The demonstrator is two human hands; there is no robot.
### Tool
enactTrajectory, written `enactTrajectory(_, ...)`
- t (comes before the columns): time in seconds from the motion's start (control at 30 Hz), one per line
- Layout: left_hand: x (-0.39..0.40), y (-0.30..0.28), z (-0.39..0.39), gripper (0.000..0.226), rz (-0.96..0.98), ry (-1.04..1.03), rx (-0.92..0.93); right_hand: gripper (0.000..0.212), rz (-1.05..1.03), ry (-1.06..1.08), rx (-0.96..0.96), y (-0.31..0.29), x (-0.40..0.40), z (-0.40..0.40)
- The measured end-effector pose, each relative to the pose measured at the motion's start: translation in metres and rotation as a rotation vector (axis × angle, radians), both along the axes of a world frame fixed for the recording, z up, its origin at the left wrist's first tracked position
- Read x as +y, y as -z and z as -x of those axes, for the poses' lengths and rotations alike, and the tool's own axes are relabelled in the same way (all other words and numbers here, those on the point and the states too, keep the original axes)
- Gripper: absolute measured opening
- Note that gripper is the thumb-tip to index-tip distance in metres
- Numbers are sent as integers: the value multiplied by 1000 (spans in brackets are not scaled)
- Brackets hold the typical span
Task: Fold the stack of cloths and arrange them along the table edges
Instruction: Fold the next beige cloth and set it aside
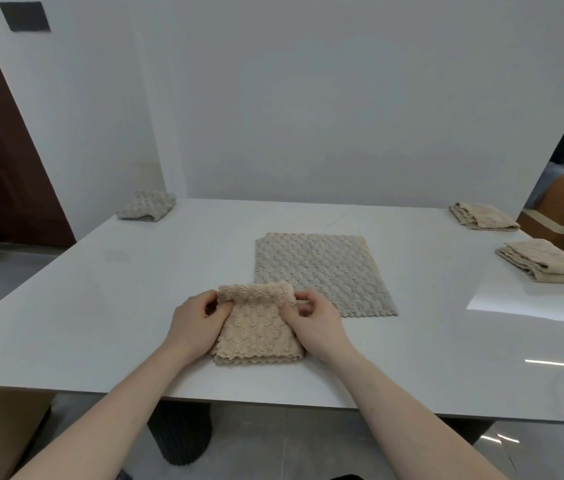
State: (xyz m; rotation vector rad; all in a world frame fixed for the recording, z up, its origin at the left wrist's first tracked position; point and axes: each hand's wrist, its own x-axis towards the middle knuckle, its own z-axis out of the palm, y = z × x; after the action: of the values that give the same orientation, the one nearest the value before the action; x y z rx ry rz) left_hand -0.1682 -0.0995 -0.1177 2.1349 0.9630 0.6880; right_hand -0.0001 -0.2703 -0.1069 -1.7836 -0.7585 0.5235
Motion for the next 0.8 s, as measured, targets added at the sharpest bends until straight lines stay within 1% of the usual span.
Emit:
enactTrajectory(0.03,0,1,0,32,8,4,-19,14,9,-12,-17,-1,-1,-1)
enactTrajectory(0.13,-2,-1,1,44,24,12,-71,8,-6,-11,-66,1,-1,-2)
enactTrajectory(0.2,-4,-2,0,51,19,16,-63,10,-23,6,-82,5,-1,-3)
enactTrajectory(0.27,-6,-2,-1,53,14,17,-50,11,-33,20,-80,9,-1,-5)
enactTrajectory(0.37,-7,-2,-1,45,7,3,-50,14,-60,44,-87,11,-1,-4)
enactTrajectory(0.47,-8,-1,-1,37,-35,-18,-44,32,-70,77,-106,10,-4,3)
enactTrajectory(0.6,-4,1,-2,42,-108,-24,16,46,-105,125,-177,10,-7,4)
enactTrajectory(0.7,-2,3,-3,34,-158,-4,126,51,-95,120,-227,11,-8,5)
enactTrajectory(0.77,-1,4,-4,25,-187,4,163,47,-52,96,-271,10,-7,5)
enactTrajectory(0.8,-1,5,-5,26,-195,12,157,44,-27,84,-291,10,-6,5)
